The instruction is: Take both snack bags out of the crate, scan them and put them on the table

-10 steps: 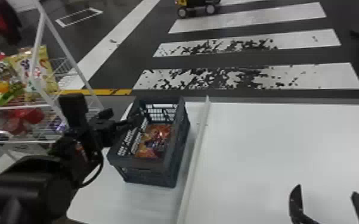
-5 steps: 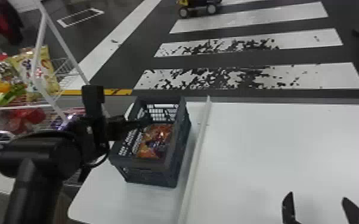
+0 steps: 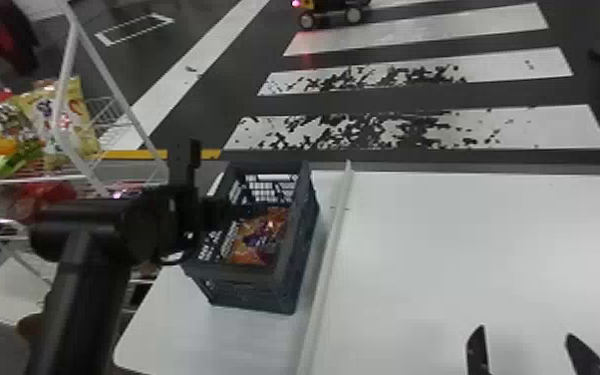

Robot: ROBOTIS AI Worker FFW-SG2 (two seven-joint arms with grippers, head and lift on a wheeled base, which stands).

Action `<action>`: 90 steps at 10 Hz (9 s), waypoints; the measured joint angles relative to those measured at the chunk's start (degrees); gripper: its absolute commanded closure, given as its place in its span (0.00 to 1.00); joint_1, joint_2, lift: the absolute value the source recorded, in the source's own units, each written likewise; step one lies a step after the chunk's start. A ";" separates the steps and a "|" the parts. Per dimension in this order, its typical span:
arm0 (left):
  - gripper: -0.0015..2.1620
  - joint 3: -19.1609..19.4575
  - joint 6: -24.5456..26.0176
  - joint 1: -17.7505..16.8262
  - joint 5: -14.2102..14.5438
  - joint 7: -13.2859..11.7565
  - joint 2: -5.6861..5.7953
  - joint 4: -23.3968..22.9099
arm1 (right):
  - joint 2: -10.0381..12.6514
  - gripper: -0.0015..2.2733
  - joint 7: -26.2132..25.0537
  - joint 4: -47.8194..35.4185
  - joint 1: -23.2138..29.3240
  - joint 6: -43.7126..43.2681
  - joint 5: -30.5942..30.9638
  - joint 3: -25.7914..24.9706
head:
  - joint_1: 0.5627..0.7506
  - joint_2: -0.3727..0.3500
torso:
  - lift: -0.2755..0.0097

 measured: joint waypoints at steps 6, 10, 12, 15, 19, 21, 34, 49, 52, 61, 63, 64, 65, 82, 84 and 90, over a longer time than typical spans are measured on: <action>0.09 -6.01 -0.15 -7.41 -6.59 -2.18 -2.13 11.19 | -0.23 0.02 0.04 0.99 -0.39 0.11 -0.35 -0.27 | 0.70 0.98 | 0.64; 0.09 -6.67 -0.60 -8.58 -11.71 -3.33 -4.48 17.31 | -0.95 0.02 0.21 2.90 -2.37 0.20 -1.40 0.33 | 0.70 0.99 | 0.64; 0.09 -6.75 -1.17 -8.53 -13.46 -3.53 -5.13 19.44 | -1.59 0.02 0.23 3.39 -3.03 0.33 -1.99 0.70 | 0.70 1.00 | 0.64; 0.09 -9.55 -3.04 -10.61 -15.32 -3.97 -5.86 23.51 | -1.78 0.02 0.54 3.56 -3.16 0.36 -2.11 0.76 | 0.70 0.98 | 0.64; 0.14 -11.23 -4.55 -12.24 -16.47 -4.37 -6.52 27.79 | -1.85 0.02 0.60 3.61 -3.04 0.24 -2.32 0.74 | 0.70 0.97 | 0.64; 0.33 -11.24 -6.14 -12.56 -17.72 -6.57 -6.59 29.88 | -1.80 0.02 0.81 3.61 -2.93 0.18 -2.35 0.78 | 0.70 0.98 | 0.64; 0.95 -1.46 5.69 -6.05 -19.32 -8.54 -6.14 7.62 | -1.60 0.02 0.93 4.40 -3.16 0.17 -2.46 0.63 | 0.70 1.00 | 0.64; 0.95 6.20 16.07 -2.85 -8.96 -3.63 -10.22 -16.41 | -1.51 0.02 0.93 4.25 -2.99 0.20 -2.42 0.72 | 0.70 0.98 | 0.64; 0.95 1.79 17.37 -3.60 -8.30 -0.58 -16.48 -18.94 | -1.51 0.02 0.77 3.93 -2.69 0.45 -2.22 0.41 | 0.70 0.86 | 0.64; 0.95 -15.46 17.17 -3.07 -14.28 3.52 -26.73 -18.41 | -1.42 0.02 -3.59 2.12 -0.74 -10.22 -2.38 -2.56 | 0.70 0.50 | 0.64; 0.95 -19.24 16.75 -0.95 -15.78 5.40 -27.13 -18.03 | -1.43 0.02 -4.45 1.98 -0.32 -13.41 -2.97 -3.04 | 0.70 0.45 | 0.64; 0.95 -20.70 16.05 0.36 -15.92 6.97 -27.14 -17.87 | -1.43 0.02 -4.61 1.75 -0.07 -14.24 -3.14 -3.30 | 0.70 0.43 | 0.64; 0.95 -21.71 15.35 1.81 -15.48 8.53 -27.15 -17.82 | -1.43 0.02 -4.62 1.56 0.15 -14.91 -3.36 -3.67 | 0.70 0.41 | 0.64; 0.01 -34.10 -16.70 15.49 -9.14 24.61 -26.88 -10.94 | -1.49 0.02 -4.52 1.53 0.43 -15.99 -4.66 -4.54 | 0.70 0.22 | 0.64; 0.02 -33.02 -20.17 17.95 -13.87 22.94 -25.12 -15.19 | -1.48 0.02 -4.52 1.45 0.23 -15.58 -4.66 -4.10 | 0.70 0.27 | 0.64; 0.04 -20.87 -61.35 29.31 -19.97 15.69 -14.90 -17.39 | -1.46 0.03 -3.83 -1.57 -1.17 -7.31 -4.48 -3.49 | 0.70 0.55 | 0.64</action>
